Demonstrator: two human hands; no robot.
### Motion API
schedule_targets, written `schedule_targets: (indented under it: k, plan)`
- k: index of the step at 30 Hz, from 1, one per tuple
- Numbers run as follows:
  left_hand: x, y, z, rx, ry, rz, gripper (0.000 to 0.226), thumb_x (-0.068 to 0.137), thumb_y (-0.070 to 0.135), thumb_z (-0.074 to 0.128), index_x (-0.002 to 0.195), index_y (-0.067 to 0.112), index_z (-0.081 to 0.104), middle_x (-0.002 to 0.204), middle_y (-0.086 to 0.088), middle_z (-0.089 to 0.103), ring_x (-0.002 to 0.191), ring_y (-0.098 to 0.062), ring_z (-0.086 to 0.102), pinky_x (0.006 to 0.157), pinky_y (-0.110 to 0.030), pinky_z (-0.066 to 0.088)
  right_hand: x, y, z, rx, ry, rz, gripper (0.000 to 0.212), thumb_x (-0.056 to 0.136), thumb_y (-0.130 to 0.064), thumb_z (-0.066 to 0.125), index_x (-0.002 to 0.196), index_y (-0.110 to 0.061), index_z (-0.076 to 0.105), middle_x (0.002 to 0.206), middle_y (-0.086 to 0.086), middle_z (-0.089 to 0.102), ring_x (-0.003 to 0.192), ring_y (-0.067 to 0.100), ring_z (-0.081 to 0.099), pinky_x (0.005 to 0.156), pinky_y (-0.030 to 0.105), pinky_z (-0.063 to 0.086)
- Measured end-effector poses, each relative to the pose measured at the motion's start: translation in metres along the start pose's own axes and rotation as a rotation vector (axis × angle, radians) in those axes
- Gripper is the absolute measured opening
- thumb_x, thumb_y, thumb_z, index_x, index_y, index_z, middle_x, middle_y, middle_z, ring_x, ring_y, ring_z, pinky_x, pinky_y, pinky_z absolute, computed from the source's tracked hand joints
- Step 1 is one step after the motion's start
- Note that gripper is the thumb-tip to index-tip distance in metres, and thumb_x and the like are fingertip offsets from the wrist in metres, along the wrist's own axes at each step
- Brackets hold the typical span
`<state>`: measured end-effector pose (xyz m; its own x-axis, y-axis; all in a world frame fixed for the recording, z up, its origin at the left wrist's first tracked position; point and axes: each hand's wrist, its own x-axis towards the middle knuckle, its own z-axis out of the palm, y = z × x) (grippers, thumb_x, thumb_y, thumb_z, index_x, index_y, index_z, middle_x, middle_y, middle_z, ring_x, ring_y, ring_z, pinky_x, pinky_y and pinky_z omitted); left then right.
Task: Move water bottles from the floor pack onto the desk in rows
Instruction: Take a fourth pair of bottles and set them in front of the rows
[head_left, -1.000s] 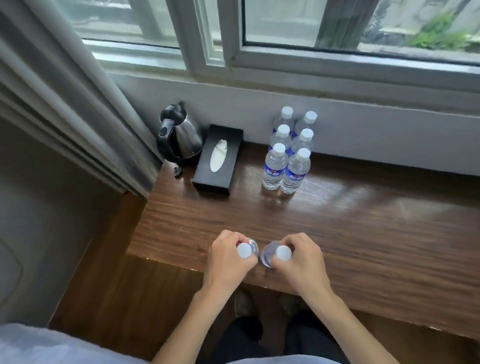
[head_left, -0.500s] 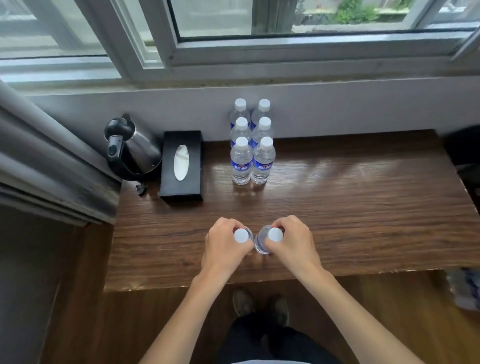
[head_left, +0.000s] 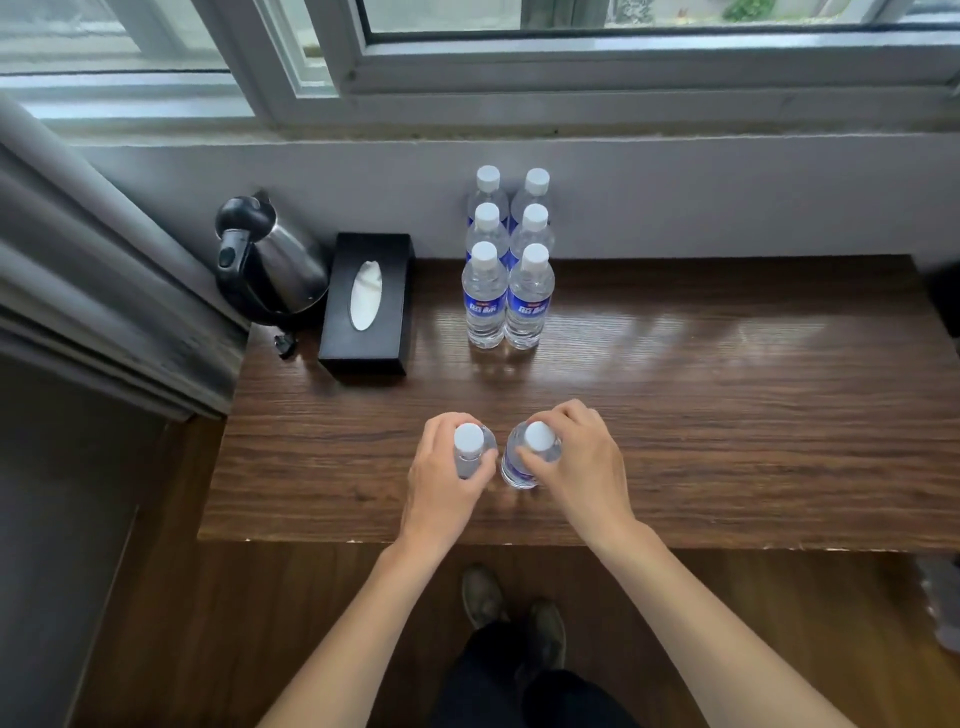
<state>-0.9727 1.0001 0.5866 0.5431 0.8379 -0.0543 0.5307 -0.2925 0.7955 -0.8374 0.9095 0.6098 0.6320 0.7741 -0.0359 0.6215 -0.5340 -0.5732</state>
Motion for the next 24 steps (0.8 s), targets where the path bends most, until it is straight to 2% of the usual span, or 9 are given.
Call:
schedule_targets:
  k: [2, 6, 10, 12, 14, 16, 17, 21, 24]
  plan:
    - [-0.001, -0.004, 0.004, -0.007, 0.036, 0.017, 0.035, 0.081, 0.020, 0.075, 0.112, 0.022, 0.057, 0.109, 0.012, 0.054, 0.096, 0.003, 0.051, 0.080, 0.002, 0.035, 0.001, 0.003, 0.002, 0.029, 0.008, -0.023, 0.025, 0.077, -0.032, 0.075, 0.098, -0.023, 0.067, 0.093, -0.008, 0.051, 0.090, 0.012, 0.049, 0.064, 0.026, 0.045]
    - [-0.003, -0.015, 0.011, -0.030, 0.083, 0.042, 0.039, 0.082, 0.031, 0.070, 0.118, 0.024, 0.057, 0.117, 0.010, 0.060, 0.105, -0.002, 0.057, 0.086, 0.000, 0.036, 0.000, 0.012, 0.008, 0.091, 0.023, -0.068, 0.025, 0.078, -0.033, 0.075, 0.100, -0.024, 0.066, 0.094, -0.007, 0.048, 0.093, 0.012, 0.047, 0.067, 0.026, 0.046]
    - [-0.006, -0.027, 0.013, -0.104, 0.048, 0.025, 0.048, 0.087, 0.028, 0.073, 0.131, 0.024, 0.054, 0.128, 0.009, 0.060, 0.119, -0.008, 0.057, 0.100, -0.021, 0.045, -0.002, 0.024, 0.011, 0.186, 0.022, -0.079, 0.038, 0.070, -0.034, 0.083, 0.102, -0.026, 0.065, 0.099, -0.008, 0.049, 0.098, 0.008, 0.046, 0.075, 0.020, 0.039]
    - [-0.004, -0.030, 0.012, -0.125, 0.016, 0.027, 0.059, 0.085, 0.031, 0.075, 0.137, 0.023, 0.050, 0.135, 0.009, 0.057, 0.125, -0.006, 0.054, 0.105, -0.025, 0.044, -0.002, 0.030, 0.012, 0.232, 0.017, -0.085, 0.047, 0.064, -0.037, 0.086, 0.104, -0.026, 0.065, 0.101, -0.009, 0.050, 0.100, 0.008, 0.046, 0.078, 0.018, 0.037]
    - [-0.003, -0.035, 0.011, -0.162, -0.010, 0.029, 0.074, 0.078, 0.037, 0.080, 0.142, 0.024, 0.045, 0.139, 0.013, 0.054, 0.129, -0.001, 0.050, 0.107, -0.016, 0.039, -0.002, 0.036, 0.015, 0.281, 0.008, -0.113, 0.054, 0.060, -0.039, 0.087, 0.107, -0.027, 0.063, 0.102, -0.009, 0.050, 0.100, 0.008, 0.048, 0.079, 0.018, 0.038]
    - [-0.003, -0.043, 0.014, -0.192, -0.032, 0.035, 0.092, 0.070, 0.032, 0.088, 0.147, 0.023, 0.038, 0.139, 0.021, 0.050, 0.130, 0.010, 0.044, 0.104, -0.004, 0.033, -0.003, 0.040, 0.017, 0.329, -0.002, -0.147, 0.059, 0.058, -0.038, 0.088, 0.110, -0.027, 0.061, 0.104, -0.010, 0.052, 0.101, 0.007, 0.049, 0.079, 0.018, 0.038]
    - [-0.003, -0.051, 0.016, -0.203, -0.047, 0.039, 0.099, 0.068, 0.028, 0.090, 0.149, 0.022, 0.034, 0.140, 0.024, 0.047, 0.130, 0.012, 0.042, 0.104, -0.004, 0.032, -0.004, 0.042, 0.019, 0.346, 0.000, -0.160, 0.062, 0.058, -0.036, 0.088, 0.113, -0.026, 0.059, 0.107, -0.010, 0.052, 0.102, 0.007, 0.050, 0.080, 0.018, 0.039]
    - [-0.003, -0.089, 0.029, -0.281, -0.129, 0.000, 0.116, 0.059, 0.035, 0.092, 0.153, 0.018, 0.026, 0.150, 0.004, 0.047, 0.137, -0.008, 0.047, 0.116, -0.038, 0.038, -0.013, 0.055, 0.030, 0.428, 0.030, -0.144, 0.079, 0.059, -0.029, 0.089, 0.127, -0.022, 0.052, 0.118, -0.007, 0.048, 0.109, 0.002, 0.050, 0.078, 0.012, 0.046]
    - [-0.005, -0.109, 0.040, -0.304, -0.149, 0.011, 0.103, 0.060, 0.036, 0.087, 0.147, 0.017, 0.036, 0.144, 0.005, 0.054, 0.135, -0.011, 0.050, 0.115, -0.044, 0.039, -0.019, 0.068, 0.047, 0.467, 0.025, -0.087, 0.087, 0.059, -0.025, 0.089, 0.135, -0.022, 0.046, 0.124, -0.009, 0.046, 0.115, 0.002, 0.049, 0.085, 0.015, 0.050]
